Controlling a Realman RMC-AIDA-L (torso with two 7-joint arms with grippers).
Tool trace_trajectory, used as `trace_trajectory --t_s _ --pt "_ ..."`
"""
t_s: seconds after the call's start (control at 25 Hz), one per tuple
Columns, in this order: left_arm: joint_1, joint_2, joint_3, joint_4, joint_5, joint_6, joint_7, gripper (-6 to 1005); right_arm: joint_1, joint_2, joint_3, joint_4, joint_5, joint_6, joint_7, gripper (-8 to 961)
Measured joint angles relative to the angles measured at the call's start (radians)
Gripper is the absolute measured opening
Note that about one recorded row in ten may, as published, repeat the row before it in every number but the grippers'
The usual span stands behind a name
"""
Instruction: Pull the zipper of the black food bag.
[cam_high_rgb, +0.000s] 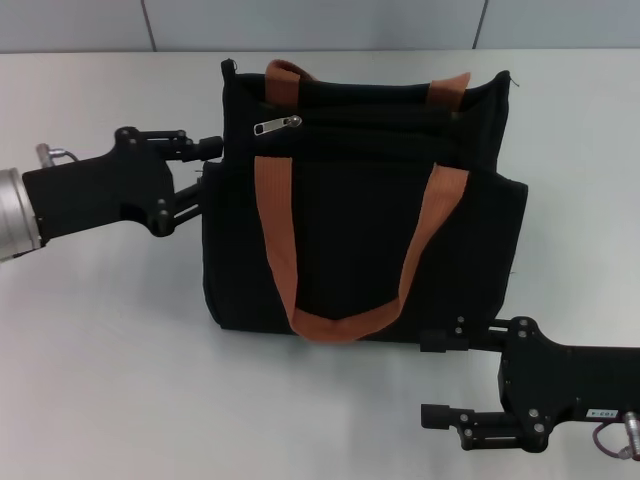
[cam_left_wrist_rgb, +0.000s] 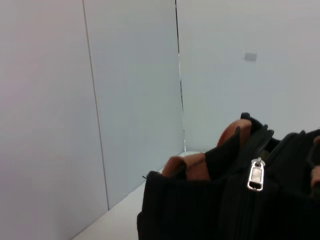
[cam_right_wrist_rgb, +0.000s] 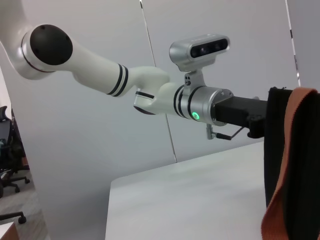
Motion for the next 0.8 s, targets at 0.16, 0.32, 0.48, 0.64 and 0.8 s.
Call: trace_trajectory --t_s 0.16,0.32,0.48,0.64,0.8 --pt "-0.010 -0.009 0.004 0.000 -0.001 0.000 0.004 362 0.000 0.000 0.000 0.002 0.002 0.001 0.000 724" --pt "-0.034 -0.033 0.016 0.000 0.006 -0.034 0.017 267 -0.001 0.000 0.001 0.002 0.003 -0.002 0.000 724" --pt "-0.058 -0.047 0.023 -0.003 0.007 -0.080 0.020 267 -0.001 0.000 -0.001 0.002 0.004 -0.005 0.000 724" --pt "-0.060 -0.045 0.020 -0.002 0.004 -0.055 0.022 268 -0.001 0.000 -0.003 0.004 0.005 -0.006 0.000 725" --pt "-0.044 -0.042 -0.025 0.000 -0.009 0.017 0.031 248 -0.001 0.000 0.000 0.004 0.006 -0.011 0.000 720"
